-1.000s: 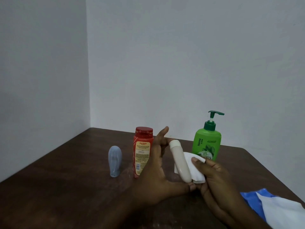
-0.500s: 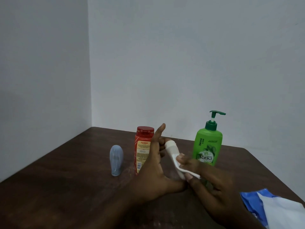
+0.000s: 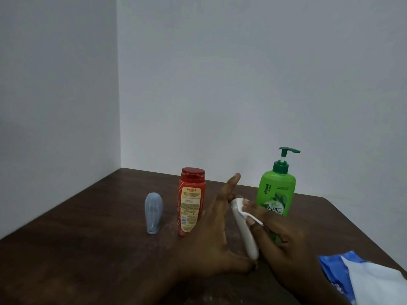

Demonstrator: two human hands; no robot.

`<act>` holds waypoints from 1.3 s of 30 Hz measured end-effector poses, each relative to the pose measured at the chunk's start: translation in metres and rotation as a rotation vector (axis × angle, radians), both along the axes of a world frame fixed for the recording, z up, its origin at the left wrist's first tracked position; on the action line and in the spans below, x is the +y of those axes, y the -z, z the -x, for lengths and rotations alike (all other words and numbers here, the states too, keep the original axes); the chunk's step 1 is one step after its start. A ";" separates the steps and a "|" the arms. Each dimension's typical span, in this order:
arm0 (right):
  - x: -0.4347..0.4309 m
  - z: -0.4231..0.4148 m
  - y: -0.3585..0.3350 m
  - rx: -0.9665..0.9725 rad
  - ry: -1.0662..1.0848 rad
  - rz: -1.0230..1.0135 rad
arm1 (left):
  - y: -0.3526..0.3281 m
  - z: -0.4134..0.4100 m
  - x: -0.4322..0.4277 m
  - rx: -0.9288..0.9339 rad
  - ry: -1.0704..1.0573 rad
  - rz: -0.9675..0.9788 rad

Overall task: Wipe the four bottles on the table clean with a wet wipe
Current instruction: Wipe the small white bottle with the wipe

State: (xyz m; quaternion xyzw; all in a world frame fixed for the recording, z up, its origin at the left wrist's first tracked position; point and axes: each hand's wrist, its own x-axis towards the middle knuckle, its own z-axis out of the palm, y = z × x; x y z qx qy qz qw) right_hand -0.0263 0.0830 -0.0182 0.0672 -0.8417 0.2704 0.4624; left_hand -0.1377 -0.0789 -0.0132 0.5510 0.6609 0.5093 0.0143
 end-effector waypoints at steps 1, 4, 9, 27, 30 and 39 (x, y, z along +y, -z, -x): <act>-0.001 -0.001 0.000 0.003 0.004 -0.049 | 0.001 0.001 0.001 -0.003 0.007 -0.012; -0.002 -0.004 -0.004 0.030 0.012 -0.223 | 0.005 0.003 0.005 0.015 -0.007 -0.064; 0.001 -0.003 -0.005 0.098 0.052 -0.286 | 0.011 0.004 0.009 0.040 -0.056 -0.135; -0.012 0.005 -0.001 0.065 0.051 0.275 | 0.002 -0.002 0.002 0.087 0.027 0.007; -0.007 0.002 -0.002 0.006 -0.041 0.088 | 0.001 0.003 0.001 0.119 -0.013 -0.027; -0.001 -0.012 -0.012 -0.046 -0.216 0.081 | -0.001 0.021 -0.002 0.198 -0.208 -0.139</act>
